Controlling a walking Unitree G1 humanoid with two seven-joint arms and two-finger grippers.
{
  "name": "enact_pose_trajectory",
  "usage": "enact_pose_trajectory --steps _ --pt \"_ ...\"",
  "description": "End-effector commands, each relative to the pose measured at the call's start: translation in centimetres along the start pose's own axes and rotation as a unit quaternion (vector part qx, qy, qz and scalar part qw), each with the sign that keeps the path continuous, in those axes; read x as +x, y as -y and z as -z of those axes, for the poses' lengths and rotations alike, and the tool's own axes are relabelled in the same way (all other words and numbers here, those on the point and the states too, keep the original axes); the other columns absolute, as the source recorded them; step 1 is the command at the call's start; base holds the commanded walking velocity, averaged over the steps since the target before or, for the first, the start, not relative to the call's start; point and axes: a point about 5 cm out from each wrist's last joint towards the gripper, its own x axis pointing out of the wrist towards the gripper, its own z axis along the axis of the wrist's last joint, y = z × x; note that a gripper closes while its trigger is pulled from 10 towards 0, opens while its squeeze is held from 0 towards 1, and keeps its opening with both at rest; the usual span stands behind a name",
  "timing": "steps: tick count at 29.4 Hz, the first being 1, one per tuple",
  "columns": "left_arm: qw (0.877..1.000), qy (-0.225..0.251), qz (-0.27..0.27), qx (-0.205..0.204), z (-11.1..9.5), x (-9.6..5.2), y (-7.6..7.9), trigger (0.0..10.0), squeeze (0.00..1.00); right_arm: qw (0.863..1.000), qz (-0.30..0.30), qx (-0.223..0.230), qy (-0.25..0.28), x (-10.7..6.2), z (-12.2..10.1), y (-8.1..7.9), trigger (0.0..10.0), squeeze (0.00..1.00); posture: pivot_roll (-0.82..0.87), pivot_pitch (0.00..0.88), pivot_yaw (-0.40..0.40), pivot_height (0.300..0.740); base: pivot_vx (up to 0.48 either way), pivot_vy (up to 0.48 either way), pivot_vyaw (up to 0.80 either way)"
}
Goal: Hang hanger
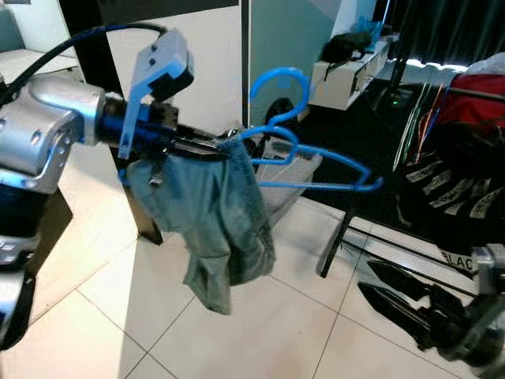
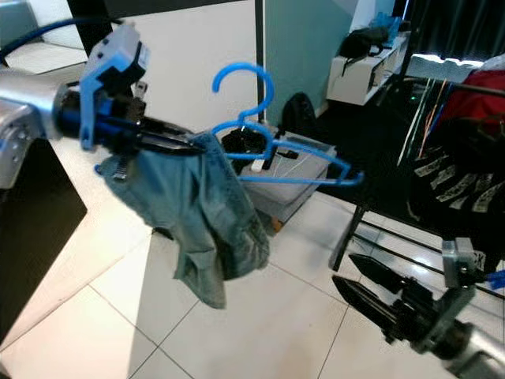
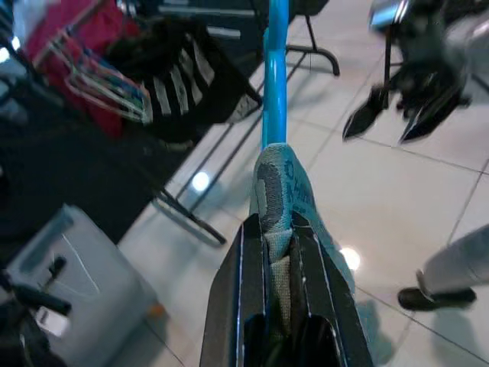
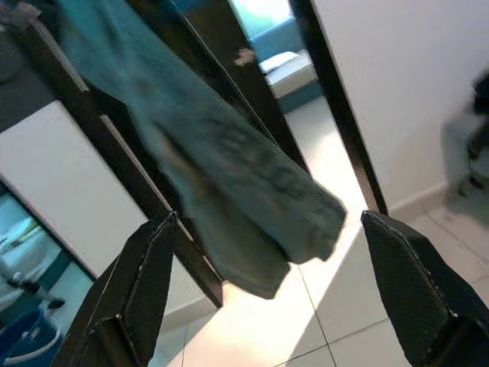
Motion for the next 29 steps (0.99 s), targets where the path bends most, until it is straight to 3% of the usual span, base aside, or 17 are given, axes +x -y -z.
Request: enact_pose_trajectory --steps 1,7,13,14,15,16,17,24,27,29 --pt "1.0 0.024 -0.01 0.015 -1.0 -0.3 -0.3 0.0 0.0 1.0 0.029 0.004 0.001 0.1 0.5 0.6 10.0 0.0 -0.05 0.0 0.032 0.74 0.0 0.0 0.0" --pt "0.996 0.086 -0.01 0.033 -3.5 -0.1 -0.6 0.0 0.0 0.995 0.043 0.076 0.053 0.2 1.6 0.9 10.0 0.0 -0.04 0.0 0.029 0.74 0.0 0.0 0.0" --pt "0.993 0.111 -0.006 0.043 -4.5 0.1 -0.6 0.0 0.0 0.992 0.035 0.104 0.063 0.3 2.2 0.8 10.0 0.0 -0.04 0.0 0.026 0.74 0.0 0.0 0.0" --pt "0.992 0.119 -0.005 0.048 -4.8 0.2 -0.6 4.1 0.0 0.992 0.017 0.107 0.057 0.4 2.4 0.3 10.0 0.0 -0.04 0.0 0.026 0.74 0.0 0.0 0.0" --pt "0.992 0.119 -0.005 0.048 -4.8 0.2 -0.6 4.1 0.0 0.992 0.017 0.107 0.057 0.4 2.4 0.3 10.0 0.0 -0.04 0.0 0.026 0.74 0.0 0.0 0.0" --pt "0.991 0.126 -0.006 0.053 -5.2 0.4 -0.6 8.7 0.0 0.993 -0.005 0.11 0.048 0.7 2.5 -0.3 10.0 0.0 -0.04 0.0 0.026 0.74 0.0 0.0 0.0" --pt "0.989 0.133 -0.006 0.058 -5.5 0.6 -0.6 9.9 0.0 0.993 -0.027 0.113 0.036 1.0 2.7 -0.8 10.0 0.0 -0.04 0.0 0.026 0.74 0.0 0.0 0.0" --pt "0.987 0.15 -0.007 0.066 -6.3 0.8 -0.6 10.0 0.0 0.993 -0.044 0.109 0.023 2.1 2.7 -1.2 10.0 0.0 -0.04 0.0 0.03 0.74 0.0 0.0 0.0" --pt "0.984 0.163 -0.008 0.067 -6.9 1.0 -0.6 10.0 0.0 0.997 -0.022 0.074 0.015 3.5 2.2 -0.7 10.0 0.0 -0.04 0.0 0.031 0.74 0.0 0.0 0.0" --pt "0.984 0.163 -0.008 0.067 -6.9 1.0 -0.6 10.0 0.0 0.997 -0.022 0.074 0.015 3.5 2.2 -0.7 10.0 0.0 -0.04 0.0 0.031 0.74 0.0 0.0 0.0"
